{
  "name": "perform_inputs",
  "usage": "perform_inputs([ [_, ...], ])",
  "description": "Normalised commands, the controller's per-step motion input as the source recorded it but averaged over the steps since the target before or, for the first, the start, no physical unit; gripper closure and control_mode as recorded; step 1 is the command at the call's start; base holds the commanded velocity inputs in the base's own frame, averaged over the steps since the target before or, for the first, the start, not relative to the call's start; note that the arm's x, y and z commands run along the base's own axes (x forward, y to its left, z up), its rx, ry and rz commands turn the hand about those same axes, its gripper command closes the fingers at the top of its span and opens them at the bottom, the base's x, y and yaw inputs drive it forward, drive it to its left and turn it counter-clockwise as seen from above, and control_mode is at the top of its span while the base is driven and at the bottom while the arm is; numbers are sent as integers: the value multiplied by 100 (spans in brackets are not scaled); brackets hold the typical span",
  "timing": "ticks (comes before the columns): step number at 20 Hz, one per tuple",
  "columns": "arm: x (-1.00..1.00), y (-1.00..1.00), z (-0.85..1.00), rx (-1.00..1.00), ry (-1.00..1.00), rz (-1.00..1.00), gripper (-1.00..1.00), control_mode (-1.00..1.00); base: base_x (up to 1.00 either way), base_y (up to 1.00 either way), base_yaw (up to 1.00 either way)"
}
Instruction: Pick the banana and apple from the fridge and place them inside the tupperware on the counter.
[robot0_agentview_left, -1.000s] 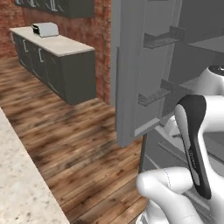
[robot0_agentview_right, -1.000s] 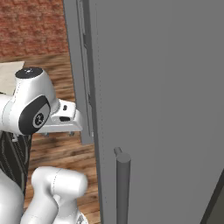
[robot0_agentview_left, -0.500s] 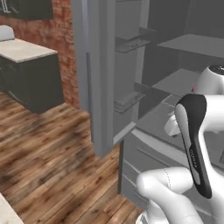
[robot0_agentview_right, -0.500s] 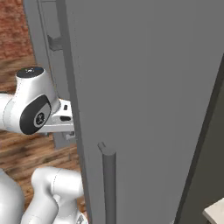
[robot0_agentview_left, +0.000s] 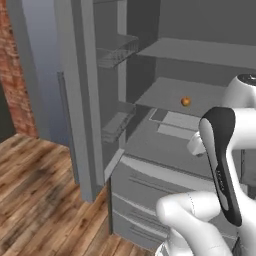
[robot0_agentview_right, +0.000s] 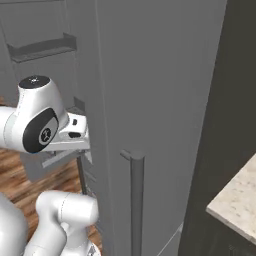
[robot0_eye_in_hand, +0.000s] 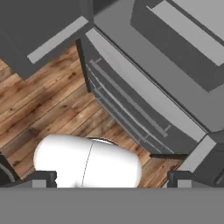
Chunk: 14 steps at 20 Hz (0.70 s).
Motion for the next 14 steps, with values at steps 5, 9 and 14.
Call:
perform_inputs([
  [5, 0, 0, 0, 0, 0, 0, -100, 100, 31, 36, -54],
  [9, 0, 0, 0, 0, 0, 0, -100, 100, 36, 78, -46],
  [14, 0, 0, 0, 0, 0, 0, -100, 100, 14, 36, -41],
])
